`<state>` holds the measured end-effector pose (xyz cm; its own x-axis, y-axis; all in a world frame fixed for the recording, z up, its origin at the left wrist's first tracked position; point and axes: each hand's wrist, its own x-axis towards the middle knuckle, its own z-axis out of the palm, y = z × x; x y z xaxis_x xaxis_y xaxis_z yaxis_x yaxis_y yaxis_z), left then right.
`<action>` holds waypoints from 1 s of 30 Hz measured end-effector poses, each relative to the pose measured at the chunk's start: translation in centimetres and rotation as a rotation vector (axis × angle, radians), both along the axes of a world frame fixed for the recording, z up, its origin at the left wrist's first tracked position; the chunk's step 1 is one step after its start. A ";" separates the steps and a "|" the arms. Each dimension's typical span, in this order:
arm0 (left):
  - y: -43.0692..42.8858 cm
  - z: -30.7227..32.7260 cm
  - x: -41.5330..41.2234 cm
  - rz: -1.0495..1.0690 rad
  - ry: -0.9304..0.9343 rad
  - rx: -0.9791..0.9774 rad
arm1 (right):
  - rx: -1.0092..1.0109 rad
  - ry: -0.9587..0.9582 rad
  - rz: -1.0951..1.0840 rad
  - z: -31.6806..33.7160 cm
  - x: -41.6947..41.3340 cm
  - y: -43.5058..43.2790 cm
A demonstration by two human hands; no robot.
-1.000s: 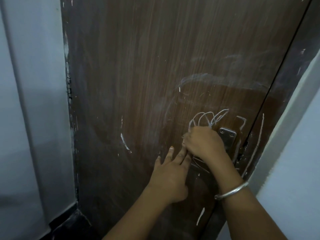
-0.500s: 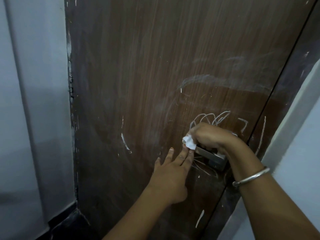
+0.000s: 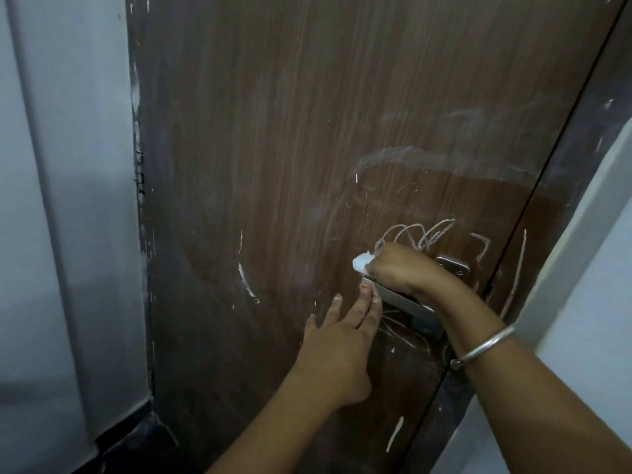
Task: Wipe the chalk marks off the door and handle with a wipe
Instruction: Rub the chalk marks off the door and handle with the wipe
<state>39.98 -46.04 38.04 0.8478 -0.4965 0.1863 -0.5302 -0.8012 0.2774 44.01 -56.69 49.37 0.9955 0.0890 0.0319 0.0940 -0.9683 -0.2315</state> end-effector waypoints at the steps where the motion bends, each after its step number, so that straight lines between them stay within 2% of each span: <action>1: 0.0 0.0 0.0 0.002 0.002 0.002 | 0.019 -0.021 -0.007 -0.1 0.0 0.0; 8: 0.1 0.0 0.0 0.002 0.007 0.007 | -0.076 -0.067 -0.041 -0.7 -0.3 -0.8; 11: 0.0 0.1 -0.1 -0.003 0.008 0.010 | -0.104 -0.073 0.013 -0.1 0.1 -0.4; 13: -0.1 0.2 -0.2 0.001 0.007 0.020 | -0.063 -0.076 0.035 0.1 0.2 0.1; 16: -0.1 0.4 -0.4 0.011 0.007 0.031 | 0.101 -0.075 -0.011 0.0 0.3 0.1; 18: -0.2 0.6 -0.6 0.021 0.008 0.041 | 0.115 -0.057 -0.053 -0.2 0.2 -0.1; 20: -0.4 0.6 -0.7 0.035 0.004 0.056 | 0.033 -0.046 -0.016 -0.3 0.0 -0.3; 22: -0.4 0.5 -0.9 0.043 -0.001 0.070 | -0.135 -0.069 0.041 -0.4 -0.6 -0.4; 25: 0.0 0.5 -0.7 0.029 -0.003 0.076 | -0.317 -0.071 0.017 -0.3 -1.3 -1.5; 28: 0.1 0.4 -0.4 0.010 0.005 0.054 | -0.334 0.008 -0.027 -0.1 -2.2 -2.8; 30: -0.1 0.2 -0.4 0.000 0.018 0.042 | -0.307 -0.003 -0.027 0.0 -2.7 -2.5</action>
